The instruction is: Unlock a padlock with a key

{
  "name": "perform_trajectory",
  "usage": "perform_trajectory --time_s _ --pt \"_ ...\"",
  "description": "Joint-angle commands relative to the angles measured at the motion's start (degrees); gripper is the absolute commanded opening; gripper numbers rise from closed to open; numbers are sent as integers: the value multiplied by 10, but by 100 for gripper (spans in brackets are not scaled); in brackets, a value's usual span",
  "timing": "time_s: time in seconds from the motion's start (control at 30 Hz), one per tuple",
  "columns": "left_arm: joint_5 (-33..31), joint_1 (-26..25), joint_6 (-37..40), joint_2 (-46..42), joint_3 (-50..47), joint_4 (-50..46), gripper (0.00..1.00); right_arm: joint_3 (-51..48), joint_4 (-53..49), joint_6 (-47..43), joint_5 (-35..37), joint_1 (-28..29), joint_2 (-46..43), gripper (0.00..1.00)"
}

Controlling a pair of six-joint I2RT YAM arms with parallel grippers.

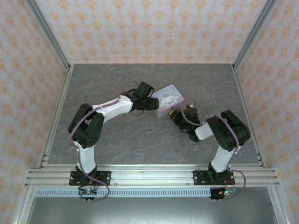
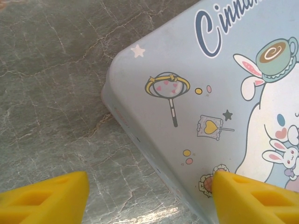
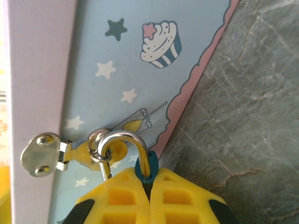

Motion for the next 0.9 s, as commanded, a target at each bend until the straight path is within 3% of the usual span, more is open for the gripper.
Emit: perform_trajectory --time_s 0.0,0.43,0.67,0.87 --pt "-36 -1 20 52 -17 -99 68 7 -25 14 21 -27 16 0" --pt "-30 -1 21 73 -3 -115 64 56 -150 -52 -42 -97 -8 0" --pt "-30 -1 21 82 9 -123 63 141 -367 -173 -73 -113 -10 0" --pt "-31 -1 22 88 17 -131 63 188 -497 -244 -35 -113 -20 0"
